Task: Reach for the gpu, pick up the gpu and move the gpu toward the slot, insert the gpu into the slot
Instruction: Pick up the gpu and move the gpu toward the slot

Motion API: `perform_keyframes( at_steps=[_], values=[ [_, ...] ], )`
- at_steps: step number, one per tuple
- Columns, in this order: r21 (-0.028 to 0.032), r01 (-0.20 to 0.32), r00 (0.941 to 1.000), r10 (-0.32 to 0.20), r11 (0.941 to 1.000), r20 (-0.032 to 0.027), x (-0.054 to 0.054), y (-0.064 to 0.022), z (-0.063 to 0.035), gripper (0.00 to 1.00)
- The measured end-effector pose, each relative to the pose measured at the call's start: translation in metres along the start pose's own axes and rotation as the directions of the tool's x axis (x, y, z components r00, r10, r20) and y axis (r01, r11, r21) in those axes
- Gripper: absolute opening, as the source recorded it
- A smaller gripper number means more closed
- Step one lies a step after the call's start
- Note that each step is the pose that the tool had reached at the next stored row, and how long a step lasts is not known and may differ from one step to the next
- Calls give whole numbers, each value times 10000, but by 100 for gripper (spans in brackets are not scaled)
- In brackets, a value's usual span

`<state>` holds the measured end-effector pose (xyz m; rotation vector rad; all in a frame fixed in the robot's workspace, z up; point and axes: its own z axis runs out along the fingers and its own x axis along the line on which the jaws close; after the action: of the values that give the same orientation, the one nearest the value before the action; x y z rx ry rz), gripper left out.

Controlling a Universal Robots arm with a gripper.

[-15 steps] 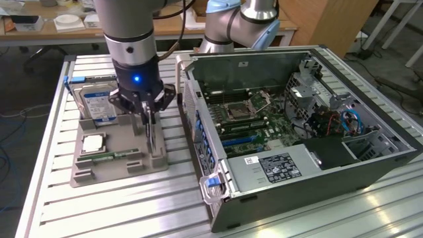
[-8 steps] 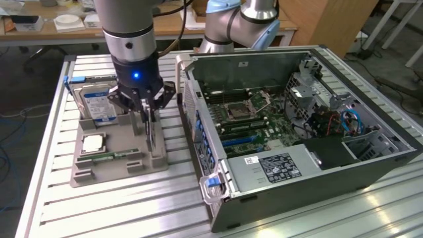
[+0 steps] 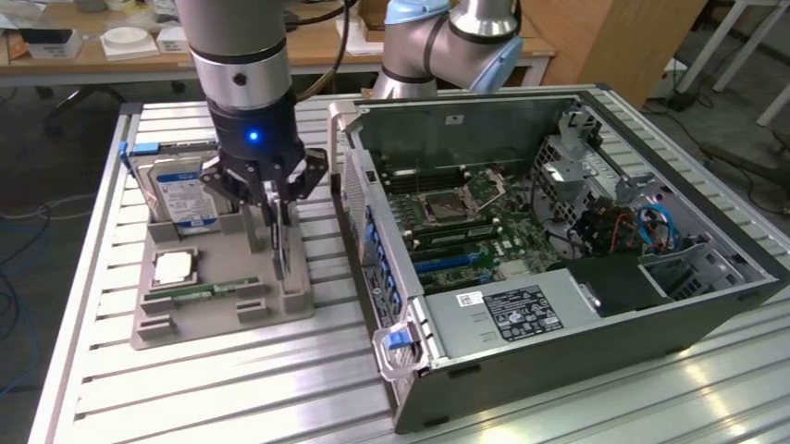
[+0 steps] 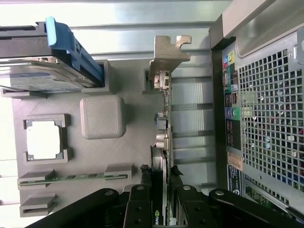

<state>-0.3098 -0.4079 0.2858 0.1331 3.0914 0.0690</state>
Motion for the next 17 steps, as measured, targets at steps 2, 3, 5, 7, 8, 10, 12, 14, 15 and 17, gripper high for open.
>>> perform_keyframes(
  at_steps=[2,3,5,7,8,10,12,14,15,17],
  values=[
    [0,0,10000,0,10000,0,-1,2,-31,25],
    [0,0,10000,0,10000,0,-2,2,-45,25],
    [0,0,10000,0,10000,0,-3,4,-77,25],
    [0,0,10000,0,10000,1,-4,4,-94,25],
    [-2,0,10000,0,10000,3,-4,5,-95,25],
    [1,0,10000,0,10000,-1,-5,5,-107,25],
    [-2,0,10000,0,10000,0,-5,6,-122,25],
    [-1,0,10000,0,10000,0,-6,6,-133,25],
    [-3,0,10000,0,10000,1,-6,7,-137,25],
    [-2,0,10000,0,10000,0,-7,7,-154,25]
  ],
)
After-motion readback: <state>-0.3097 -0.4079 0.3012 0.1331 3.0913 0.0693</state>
